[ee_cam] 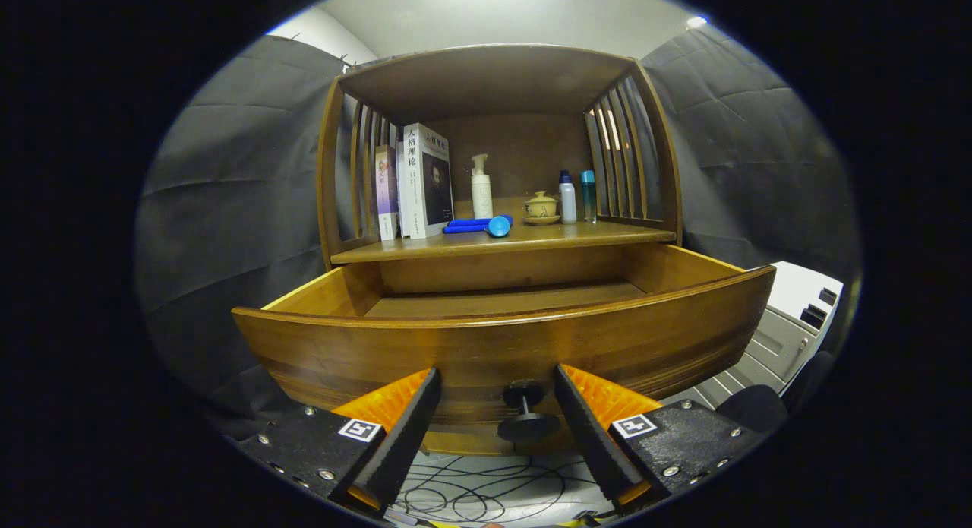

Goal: Pull open the drawer, take out the items inside it, and place them on the countertop above the cabinet.

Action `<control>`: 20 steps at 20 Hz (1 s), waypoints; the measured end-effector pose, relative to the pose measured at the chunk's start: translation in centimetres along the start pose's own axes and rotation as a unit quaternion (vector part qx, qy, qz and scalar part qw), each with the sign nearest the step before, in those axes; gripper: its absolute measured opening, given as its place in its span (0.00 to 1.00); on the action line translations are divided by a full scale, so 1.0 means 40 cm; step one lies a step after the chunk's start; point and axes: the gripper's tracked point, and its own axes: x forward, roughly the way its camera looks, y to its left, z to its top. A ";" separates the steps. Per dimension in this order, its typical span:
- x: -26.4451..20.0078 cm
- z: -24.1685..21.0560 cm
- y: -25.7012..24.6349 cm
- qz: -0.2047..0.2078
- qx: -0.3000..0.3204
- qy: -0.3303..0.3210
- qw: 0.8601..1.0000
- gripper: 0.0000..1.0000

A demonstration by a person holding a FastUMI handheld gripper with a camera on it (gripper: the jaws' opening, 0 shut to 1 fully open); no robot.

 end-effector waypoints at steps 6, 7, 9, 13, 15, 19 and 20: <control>0.087 0.026 0.006 -0.003 0.007 -0.005 1.000 0.95; 0.103 0.039 0.007 -0.005 0.012 -0.011 1.000 0.95; 0.137 0.033 0.007 -0.007 0.011 -0.005 1.000 0.95; 0.199 0.037 0.004 -0.013 -0.009 -0.007 1.000 0.93; 0.230 0.034 0.008 -0.013 -0.007 -0.008 1.000 0.93; 0.281 0.042 0.011 -0.016 -0.006 -0.010 1.000 0.93; 0.292 0.044 0.012 -0.016 -0.007 -0.011 1.000 0.93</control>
